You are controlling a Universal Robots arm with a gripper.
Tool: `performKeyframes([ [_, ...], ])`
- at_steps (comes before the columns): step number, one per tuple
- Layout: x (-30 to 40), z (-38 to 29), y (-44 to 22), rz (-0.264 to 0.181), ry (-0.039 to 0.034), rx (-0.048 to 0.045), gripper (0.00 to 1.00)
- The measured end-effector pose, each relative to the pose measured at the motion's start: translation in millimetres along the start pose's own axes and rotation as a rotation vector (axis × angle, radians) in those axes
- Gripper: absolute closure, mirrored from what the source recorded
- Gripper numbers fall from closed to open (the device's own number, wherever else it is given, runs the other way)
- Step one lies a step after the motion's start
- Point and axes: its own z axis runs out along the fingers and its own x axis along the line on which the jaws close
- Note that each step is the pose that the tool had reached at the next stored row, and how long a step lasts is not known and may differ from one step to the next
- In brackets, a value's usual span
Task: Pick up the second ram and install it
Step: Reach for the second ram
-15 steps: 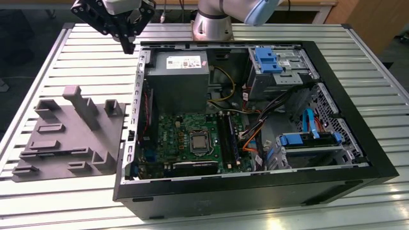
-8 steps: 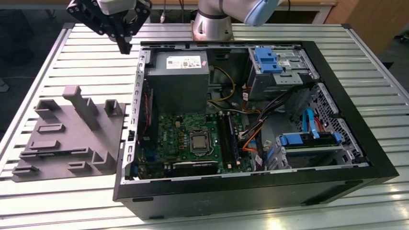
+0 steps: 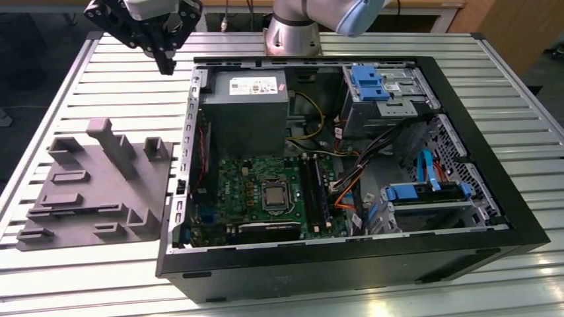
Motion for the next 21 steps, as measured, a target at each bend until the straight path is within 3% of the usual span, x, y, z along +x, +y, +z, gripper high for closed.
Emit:
performKeyframes([
  [21,16.3,-0.4,-1.2,0.000,-0.0001,-0.0001,0.89],
])
